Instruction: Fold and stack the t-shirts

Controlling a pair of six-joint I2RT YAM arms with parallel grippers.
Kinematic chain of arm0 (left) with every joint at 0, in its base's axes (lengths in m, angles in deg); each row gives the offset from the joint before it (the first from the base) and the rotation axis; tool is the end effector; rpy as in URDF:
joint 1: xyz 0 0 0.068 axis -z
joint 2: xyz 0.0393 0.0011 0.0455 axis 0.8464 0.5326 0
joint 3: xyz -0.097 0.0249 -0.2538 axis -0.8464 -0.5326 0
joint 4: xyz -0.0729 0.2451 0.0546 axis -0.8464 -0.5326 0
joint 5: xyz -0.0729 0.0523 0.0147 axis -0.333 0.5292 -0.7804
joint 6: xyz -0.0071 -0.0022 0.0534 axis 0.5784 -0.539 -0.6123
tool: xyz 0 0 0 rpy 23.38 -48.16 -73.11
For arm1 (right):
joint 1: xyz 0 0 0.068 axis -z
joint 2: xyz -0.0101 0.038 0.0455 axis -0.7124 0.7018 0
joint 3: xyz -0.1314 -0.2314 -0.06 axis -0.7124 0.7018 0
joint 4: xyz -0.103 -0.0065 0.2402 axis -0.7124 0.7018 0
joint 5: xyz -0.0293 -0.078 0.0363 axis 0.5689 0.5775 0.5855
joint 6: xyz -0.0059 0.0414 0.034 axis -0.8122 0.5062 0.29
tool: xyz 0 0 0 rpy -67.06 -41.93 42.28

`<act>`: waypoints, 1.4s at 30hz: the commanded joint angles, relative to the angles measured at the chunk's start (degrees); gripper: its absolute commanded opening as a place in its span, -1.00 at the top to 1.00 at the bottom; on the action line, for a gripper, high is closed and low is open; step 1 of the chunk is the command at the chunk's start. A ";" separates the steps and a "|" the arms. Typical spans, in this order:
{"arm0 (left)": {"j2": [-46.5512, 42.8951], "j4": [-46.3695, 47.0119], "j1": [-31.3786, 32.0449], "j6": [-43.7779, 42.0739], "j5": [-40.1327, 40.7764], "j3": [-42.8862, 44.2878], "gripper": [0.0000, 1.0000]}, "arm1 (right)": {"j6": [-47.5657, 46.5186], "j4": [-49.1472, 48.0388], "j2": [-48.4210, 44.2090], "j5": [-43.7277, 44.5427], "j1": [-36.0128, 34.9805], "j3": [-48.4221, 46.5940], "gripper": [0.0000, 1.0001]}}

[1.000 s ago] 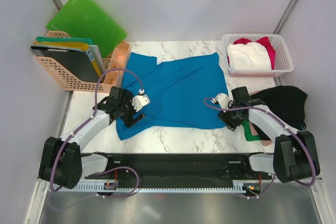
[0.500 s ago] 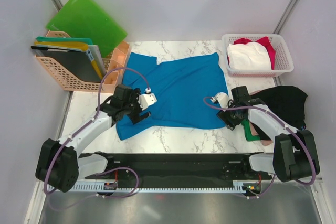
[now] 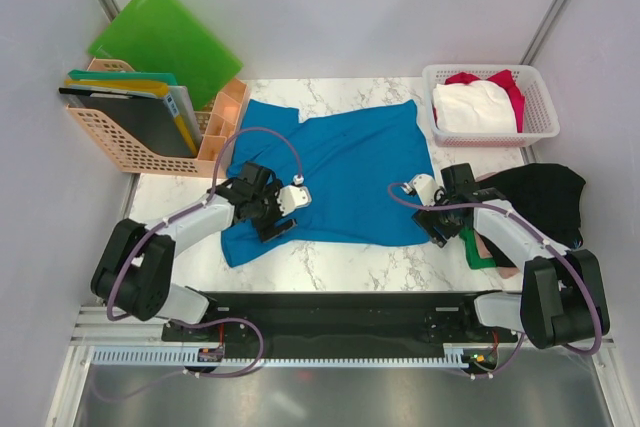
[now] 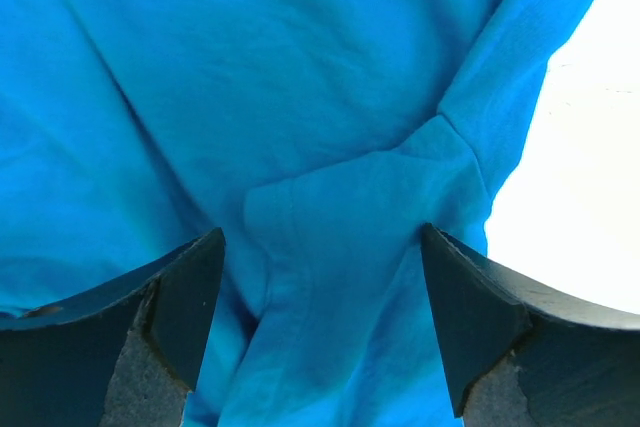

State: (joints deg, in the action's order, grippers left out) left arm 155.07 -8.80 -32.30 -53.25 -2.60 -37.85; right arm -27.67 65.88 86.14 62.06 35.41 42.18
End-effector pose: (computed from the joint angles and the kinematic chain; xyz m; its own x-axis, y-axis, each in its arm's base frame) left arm 0.2312 -0.1201 0.1716 -0.2159 0.8341 -0.5077 0.9206 0.3471 0.1789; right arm 0.2152 0.0425 0.1757 -0.6348 -0.6792 -0.3685 -0.6942 0.7107 -0.1140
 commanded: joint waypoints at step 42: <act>-35.80 -28.78 2.08 4.93 -5.16 0.94 -0.46 | -0.30 -3.98 3.98 1.97 -0.17 -2.87 -0.40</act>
State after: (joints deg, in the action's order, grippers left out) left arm 119.14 -36.76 -30.31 -48.52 -10.82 -38.44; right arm -27.76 63.47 89.51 63.57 35.41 41.72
